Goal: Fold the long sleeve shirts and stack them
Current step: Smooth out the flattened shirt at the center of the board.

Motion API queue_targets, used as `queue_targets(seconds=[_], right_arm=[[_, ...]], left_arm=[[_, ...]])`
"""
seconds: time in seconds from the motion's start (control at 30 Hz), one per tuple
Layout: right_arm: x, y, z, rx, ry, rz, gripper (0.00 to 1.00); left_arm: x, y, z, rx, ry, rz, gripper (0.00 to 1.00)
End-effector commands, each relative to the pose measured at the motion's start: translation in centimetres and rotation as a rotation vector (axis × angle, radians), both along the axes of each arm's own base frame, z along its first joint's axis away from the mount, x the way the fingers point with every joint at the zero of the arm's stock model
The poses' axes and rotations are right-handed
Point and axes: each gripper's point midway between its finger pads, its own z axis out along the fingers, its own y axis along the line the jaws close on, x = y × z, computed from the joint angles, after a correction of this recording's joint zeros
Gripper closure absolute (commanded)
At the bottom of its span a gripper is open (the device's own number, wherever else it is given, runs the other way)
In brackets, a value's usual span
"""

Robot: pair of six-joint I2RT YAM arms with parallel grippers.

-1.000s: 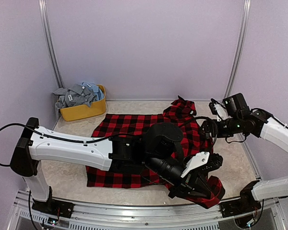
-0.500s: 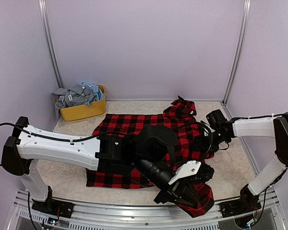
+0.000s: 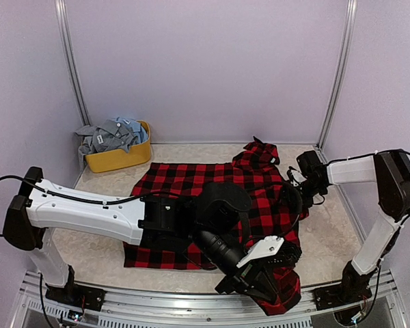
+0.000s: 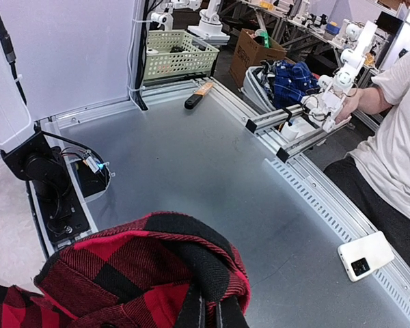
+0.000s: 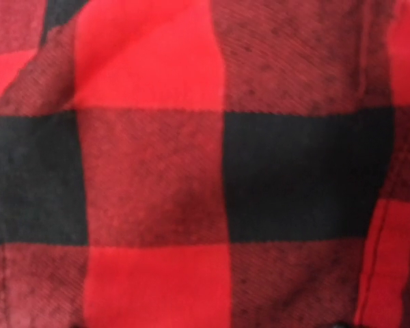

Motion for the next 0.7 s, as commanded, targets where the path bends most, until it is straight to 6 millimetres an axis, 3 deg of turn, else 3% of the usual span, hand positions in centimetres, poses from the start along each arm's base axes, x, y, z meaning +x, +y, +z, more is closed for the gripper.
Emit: queue_targets(seconds=[0.0, 0.17, 0.43, 0.57, 0.67], right_arm=[[-0.5, -2.0, -1.1, -0.105, 0.06, 0.019, 0.24], [-0.7, -3.6, -0.4, -0.205, 0.066, 0.037, 0.23], [-1.7, -1.0, 4.0, -0.041, -0.038, 0.102, 0.2], [-1.9, -0.7, 5.6, -0.022, -0.076, 0.113, 0.1], [-2.0, -0.4, 7.0, 0.005, -0.113, 0.122, 0.08]], left_arm=[[-0.5, -0.8, 0.7, -0.049, 0.015, -0.059, 1.0], [0.2, -1.7, 0.6, -0.061, 0.055, -0.049, 1.0], [0.9, -2.2, 2.1, -0.107, 0.107, -0.048, 1.0], [0.9, -1.8, 3.0, -0.127, 0.117, -0.067, 1.0], [1.7, -1.6, 4.1, -0.136, 0.151, -0.052, 1.0]])
